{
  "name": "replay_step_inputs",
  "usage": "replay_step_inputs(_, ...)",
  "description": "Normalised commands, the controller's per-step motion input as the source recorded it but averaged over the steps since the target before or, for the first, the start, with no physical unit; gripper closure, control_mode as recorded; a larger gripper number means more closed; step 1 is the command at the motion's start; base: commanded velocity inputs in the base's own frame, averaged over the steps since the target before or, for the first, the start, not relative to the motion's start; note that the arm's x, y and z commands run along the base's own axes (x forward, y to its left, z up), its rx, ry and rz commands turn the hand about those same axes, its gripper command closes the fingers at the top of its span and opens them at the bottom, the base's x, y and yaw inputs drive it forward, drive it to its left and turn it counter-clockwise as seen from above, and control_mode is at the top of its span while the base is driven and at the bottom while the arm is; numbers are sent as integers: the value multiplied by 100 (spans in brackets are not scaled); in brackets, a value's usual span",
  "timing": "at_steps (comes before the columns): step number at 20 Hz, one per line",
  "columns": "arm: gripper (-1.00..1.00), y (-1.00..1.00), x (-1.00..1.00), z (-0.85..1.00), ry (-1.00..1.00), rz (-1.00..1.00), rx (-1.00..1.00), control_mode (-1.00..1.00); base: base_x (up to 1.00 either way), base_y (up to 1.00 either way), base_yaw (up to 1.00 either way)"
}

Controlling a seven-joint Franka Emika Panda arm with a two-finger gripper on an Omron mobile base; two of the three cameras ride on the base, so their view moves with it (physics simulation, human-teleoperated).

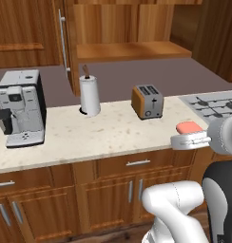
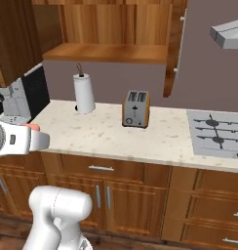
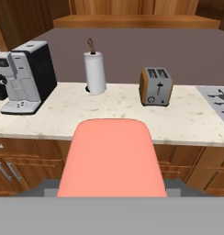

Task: Locate and retrieve the bar soap and bar soap from the cabinet. Place them next to the sink.

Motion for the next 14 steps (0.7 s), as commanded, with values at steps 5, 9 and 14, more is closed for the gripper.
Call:
replay_step_inputs(5, 100, 0, 0, 0, 0, 0, 0, 100, -16, 0, 0)
replay_step_inputs(9, 100, 0, 0, 0, 0, 0, 0, 100, 0, 0, 0)
replay_step_inputs(14, 100, 0, 0, 0, 0, 0, 0, 100, -5, 0, -29)
